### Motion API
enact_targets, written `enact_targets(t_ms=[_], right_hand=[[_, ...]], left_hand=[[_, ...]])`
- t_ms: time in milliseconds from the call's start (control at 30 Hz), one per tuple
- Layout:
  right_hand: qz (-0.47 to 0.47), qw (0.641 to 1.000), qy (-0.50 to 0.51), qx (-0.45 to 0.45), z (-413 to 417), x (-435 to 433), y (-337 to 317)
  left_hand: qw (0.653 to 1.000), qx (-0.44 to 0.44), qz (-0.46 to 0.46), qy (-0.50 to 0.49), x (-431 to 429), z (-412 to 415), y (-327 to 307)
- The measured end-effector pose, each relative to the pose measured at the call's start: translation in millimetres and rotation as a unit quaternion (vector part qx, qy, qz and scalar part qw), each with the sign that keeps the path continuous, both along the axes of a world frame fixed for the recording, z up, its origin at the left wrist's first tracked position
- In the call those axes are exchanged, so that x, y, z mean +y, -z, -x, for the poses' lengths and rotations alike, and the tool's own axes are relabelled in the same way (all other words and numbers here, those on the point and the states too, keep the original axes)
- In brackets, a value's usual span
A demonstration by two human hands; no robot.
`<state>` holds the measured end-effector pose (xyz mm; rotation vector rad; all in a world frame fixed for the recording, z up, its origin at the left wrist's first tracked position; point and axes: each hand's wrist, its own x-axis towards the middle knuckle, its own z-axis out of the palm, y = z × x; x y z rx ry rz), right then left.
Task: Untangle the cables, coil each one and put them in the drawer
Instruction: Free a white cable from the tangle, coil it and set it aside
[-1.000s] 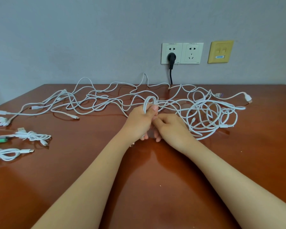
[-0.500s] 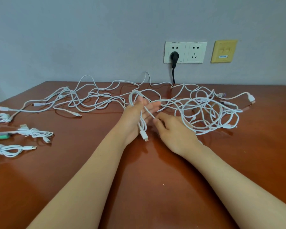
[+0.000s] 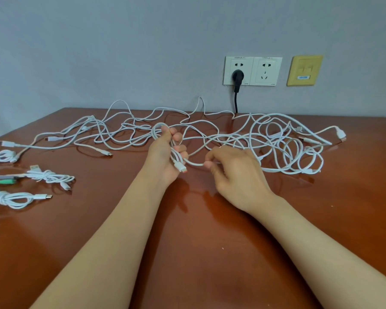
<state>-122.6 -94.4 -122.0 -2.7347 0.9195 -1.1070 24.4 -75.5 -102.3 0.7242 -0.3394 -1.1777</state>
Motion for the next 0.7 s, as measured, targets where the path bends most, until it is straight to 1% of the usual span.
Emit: enact_targets(t_ms=[100, 233, 400, 467, 533, 600, 700], right_hand=[[0.053, 0.999, 0.01, 0.007, -1.2, -4.7, 4.6], [0.089, 0.996, -0.017, 0.0, -0.6, -5.5, 4.8], [0.082, 0.996, -0.04, -0.025, 0.1, -8.6, 6.8], [0.082, 0.995, -0.048, -0.029, 0.1, -8.7, 8.0], [0.071, 0.995, -0.068, -0.033, -0.3, -8.7, 8.7], [0.038, 0.995, -0.082, -0.046, -0.6, -8.9, 7.7], [-0.036, 0.995, -0.055, -0.081, 1.5, -7.5, 4.7]], left_hand=[[0.998, -0.057, -0.01, 0.006, 0.8, 2.5, 1.6], [0.992, -0.116, -0.021, 0.033, 3.2, 13.2, 0.1], [0.989, -0.13, -0.003, 0.068, 8.6, 16.6, -3.4], [0.982, -0.174, -0.026, 0.066, 9.1, 19.0, -3.3], [0.967, -0.237, -0.056, 0.069, 8.9, 22.6, -0.7], [0.944, -0.309, -0.085, 0.078, 7.1, 25.3, 3.7], [0.886, -0.437, -0.124, 0.094, 7.1, 27.4, 5.1]])
